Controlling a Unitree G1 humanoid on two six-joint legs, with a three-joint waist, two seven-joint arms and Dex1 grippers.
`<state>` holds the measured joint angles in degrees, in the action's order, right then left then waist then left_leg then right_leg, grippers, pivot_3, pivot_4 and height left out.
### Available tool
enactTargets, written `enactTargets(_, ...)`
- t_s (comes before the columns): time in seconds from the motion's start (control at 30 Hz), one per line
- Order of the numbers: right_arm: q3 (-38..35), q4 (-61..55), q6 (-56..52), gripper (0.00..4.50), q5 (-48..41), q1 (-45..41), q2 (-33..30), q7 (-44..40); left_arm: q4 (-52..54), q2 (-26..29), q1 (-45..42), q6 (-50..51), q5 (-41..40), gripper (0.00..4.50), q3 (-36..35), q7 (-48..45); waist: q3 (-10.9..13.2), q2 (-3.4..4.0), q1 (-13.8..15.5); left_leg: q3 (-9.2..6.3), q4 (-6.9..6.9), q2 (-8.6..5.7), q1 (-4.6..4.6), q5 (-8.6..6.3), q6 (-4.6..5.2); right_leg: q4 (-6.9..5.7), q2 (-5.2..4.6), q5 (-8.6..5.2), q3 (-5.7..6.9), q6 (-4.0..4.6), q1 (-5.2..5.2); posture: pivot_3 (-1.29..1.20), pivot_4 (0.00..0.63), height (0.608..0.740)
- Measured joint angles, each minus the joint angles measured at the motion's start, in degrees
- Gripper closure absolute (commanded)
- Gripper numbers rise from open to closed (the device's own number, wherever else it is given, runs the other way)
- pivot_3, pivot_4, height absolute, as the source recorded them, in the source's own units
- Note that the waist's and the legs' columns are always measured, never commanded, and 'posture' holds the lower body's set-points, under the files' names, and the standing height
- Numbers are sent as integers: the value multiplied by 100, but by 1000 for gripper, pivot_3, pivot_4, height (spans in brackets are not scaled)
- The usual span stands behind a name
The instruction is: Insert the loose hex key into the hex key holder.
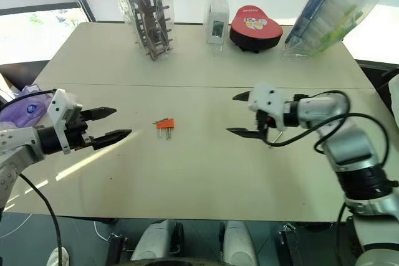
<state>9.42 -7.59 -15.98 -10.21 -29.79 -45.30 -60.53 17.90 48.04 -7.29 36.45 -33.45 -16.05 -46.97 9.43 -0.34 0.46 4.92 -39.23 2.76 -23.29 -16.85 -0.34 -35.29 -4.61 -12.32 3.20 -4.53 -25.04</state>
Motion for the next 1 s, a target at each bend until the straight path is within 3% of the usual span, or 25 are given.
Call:
enactTargets(0.2,947,945,735,0,1058,-273,1406,917,-332,-303,-46,-316,539,40,-39,677,0,-1,-24,3,0,0,-6,2,-3,-13,-1,11,0,-20,-12,0,150,740)
enactTargets(0.47,1386,2295,1341,0,1848,-771,2472,1738,-429,-349,61,-449,797,40,-87,912,-1,-2,-49,4,0,2,-6,3,-5,-15,-2,12,0,-19,-12,0,150,740)
enactTargets(1.0,1501,2996,1516,0,2072,-890,3334,1893,-182,-446,398,-454,801,40,-182,1098,-1,-2,-147,3,1,4,-5,3,-6,-27,-3,12,0,-20,-15,0,150,740)
